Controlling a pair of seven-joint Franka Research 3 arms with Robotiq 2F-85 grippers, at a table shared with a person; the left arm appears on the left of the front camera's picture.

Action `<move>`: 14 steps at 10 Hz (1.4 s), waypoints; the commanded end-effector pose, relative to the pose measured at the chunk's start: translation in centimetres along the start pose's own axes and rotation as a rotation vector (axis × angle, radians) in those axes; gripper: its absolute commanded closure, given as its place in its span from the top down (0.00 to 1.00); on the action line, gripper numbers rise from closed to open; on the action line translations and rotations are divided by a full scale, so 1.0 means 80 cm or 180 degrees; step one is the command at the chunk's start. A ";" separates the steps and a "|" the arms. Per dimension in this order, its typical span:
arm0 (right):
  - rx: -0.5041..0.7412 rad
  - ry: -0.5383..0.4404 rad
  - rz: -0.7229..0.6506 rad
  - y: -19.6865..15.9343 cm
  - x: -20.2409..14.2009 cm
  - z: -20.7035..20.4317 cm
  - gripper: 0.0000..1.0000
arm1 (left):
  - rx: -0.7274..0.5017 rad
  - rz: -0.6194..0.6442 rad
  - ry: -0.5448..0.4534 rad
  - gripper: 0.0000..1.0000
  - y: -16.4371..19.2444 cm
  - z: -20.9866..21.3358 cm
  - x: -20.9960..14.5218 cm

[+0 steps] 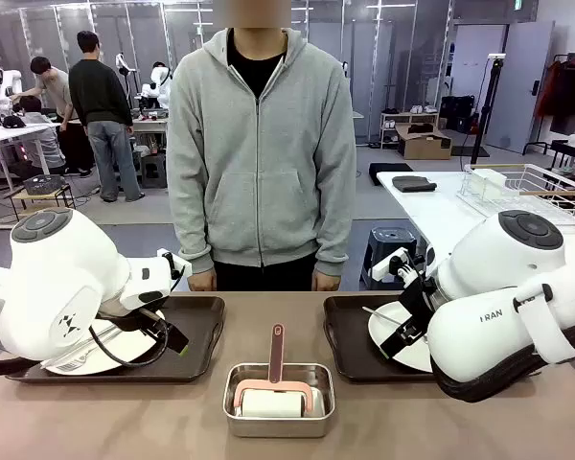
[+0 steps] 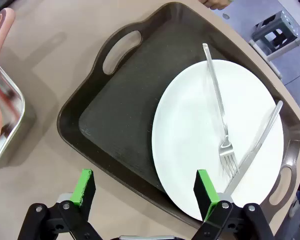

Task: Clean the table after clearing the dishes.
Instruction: When the left (or right) Handle tray is removed, use the left hand (or right hand) to clean the left (or right) side of the table with the Lint Roller.

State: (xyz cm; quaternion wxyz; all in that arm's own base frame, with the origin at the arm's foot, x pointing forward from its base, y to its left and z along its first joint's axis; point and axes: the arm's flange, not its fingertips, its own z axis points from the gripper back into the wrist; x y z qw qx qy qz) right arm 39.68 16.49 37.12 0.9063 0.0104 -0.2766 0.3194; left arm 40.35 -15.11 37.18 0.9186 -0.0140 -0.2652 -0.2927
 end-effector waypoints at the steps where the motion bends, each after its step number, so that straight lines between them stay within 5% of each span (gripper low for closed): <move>1: 0.0000 0.0000 -0.0001 0.000 0.000 0.000 1.00 | 0.0000 0.0000 0.0000 1.00 0.000 0.000 0.000; 12: 0.0031 -0.0030 0.0020 -0.010 0.014 0.003 1.00 | 0.0168 -0.0042 0.0033 1.00 0.011 0.000 0.008; 14: 0.0220 -0.0031 -0.0047 -0.024 0.038 0.000 1.00 | -0.0158 0.0051 0.0074 1.00 0.030 0.005 0.022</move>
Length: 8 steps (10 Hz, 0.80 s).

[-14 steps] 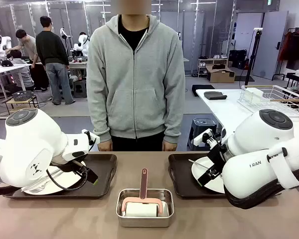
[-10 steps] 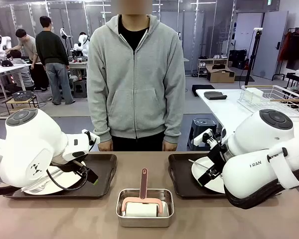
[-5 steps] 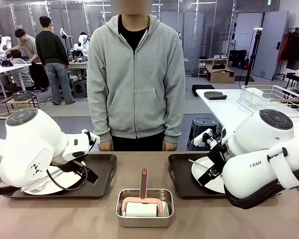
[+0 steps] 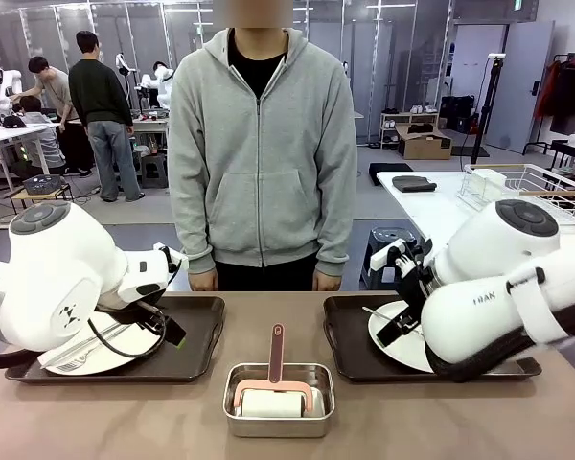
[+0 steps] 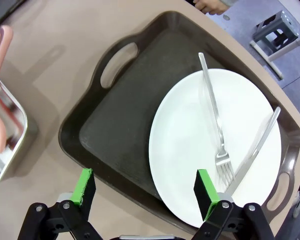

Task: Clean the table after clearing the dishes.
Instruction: When the left (or right) Handle tray is removed, use the left hand (or right hand) to clean the left (or right) side of the table with the Lint Roller.

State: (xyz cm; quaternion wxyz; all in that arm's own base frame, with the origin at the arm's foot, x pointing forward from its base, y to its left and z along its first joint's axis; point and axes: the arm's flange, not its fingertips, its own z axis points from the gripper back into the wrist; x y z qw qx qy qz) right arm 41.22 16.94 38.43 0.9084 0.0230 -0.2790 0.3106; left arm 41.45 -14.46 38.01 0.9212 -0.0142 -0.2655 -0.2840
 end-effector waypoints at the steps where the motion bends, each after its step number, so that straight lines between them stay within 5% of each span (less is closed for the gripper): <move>1: 0.0216 -0.0039 -0.0028 -0.031 0.029 0.000 1.00 | -0.0377 0.0124 0.0088 1.00 0.031 0.009 0.021; 4: 0.0836 -0.0027 -0.0262 -0.080 0.062 0.018 1.00 | -0.1086 0.0308 0.0076 1.00 0.089 0.042 0.038; 8: 0.2487 -0.0305 -0.1213 -0.170 0.044 0.060 1.00 | -0.2857 0.0749 -0.0377 1.00 0.188 0.077 0.012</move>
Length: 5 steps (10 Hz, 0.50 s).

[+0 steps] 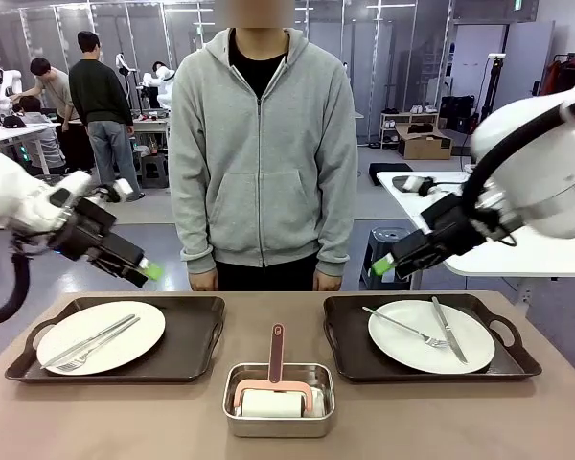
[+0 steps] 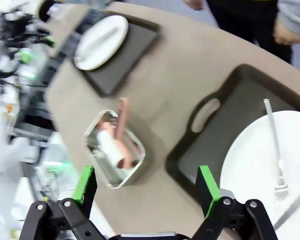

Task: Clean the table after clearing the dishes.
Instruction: When the left (or right) Handle tray is removed, use the left hand (or right hand) to clean the left (or right) side of the table with the Lint Roller.

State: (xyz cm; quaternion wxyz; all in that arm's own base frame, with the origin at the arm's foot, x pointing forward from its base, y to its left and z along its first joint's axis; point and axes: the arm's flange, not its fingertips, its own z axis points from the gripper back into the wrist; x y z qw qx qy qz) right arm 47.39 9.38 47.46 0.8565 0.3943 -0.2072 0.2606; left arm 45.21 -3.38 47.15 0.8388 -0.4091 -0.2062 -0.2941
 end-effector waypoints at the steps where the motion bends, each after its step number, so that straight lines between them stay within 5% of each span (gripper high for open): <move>1: 0.0526 -0.0109 -0.0634 -0.049 -0.006 0.031 1.00 | -0.0736 0.0343 -0.0165 1.00 0.056 0.028 -0.013; 3: 0.0877 -0.0229 -0.1179 -0.072 -0.021 0.073 1.00 | -0.0926 0.0744 -0.0644 1.00 0.086 0.073 -0.040; 5: 0.0871 -0.0244 -0.1547 -0.103 -0.048 0.125 1.00 | -0.0940 0.1000 -0.0668 1.00 0.110 0.136 -0.077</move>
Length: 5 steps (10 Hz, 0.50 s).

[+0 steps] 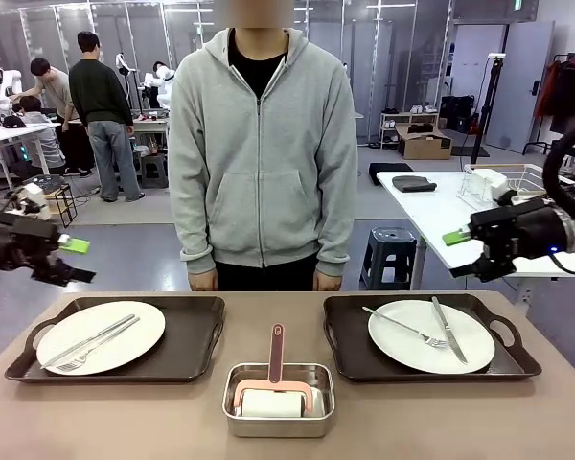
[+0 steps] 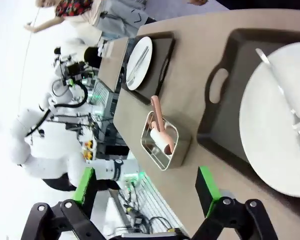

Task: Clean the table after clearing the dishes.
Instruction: When the left (or right) Handle tray is removed, use the left hand (or right hand) to clean the left (or right) side of the table with the Lint Roller.

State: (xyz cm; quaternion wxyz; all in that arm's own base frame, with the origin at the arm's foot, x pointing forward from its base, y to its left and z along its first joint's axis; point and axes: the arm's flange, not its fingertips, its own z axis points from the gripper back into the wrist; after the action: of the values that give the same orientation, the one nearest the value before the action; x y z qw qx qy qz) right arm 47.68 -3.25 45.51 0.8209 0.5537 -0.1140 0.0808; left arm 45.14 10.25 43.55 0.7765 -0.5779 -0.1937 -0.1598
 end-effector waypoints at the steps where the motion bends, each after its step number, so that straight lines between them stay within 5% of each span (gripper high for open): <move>1: -0.0136 -0.0006 -0.0124 -0.010 -0.004 0.060 1.00 | 0.0092 0.0085 -0.0293 1.00 -0.009 0.078 -0.004; 5: -0.0300 -0.0512 -0.0613 -0.103 -0.055 0.207 1.00 | 0.0524 0.0350 -0.0595 1.00 0.000 0.224 -0.073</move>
State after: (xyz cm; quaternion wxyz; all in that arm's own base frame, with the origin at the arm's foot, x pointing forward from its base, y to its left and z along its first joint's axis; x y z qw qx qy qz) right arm 43.55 -20.84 42.98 0.8465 0.5154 -0.1270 -0.0401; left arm 38.41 26.57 44.98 0.8127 -0.5244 -0.2483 -0.0528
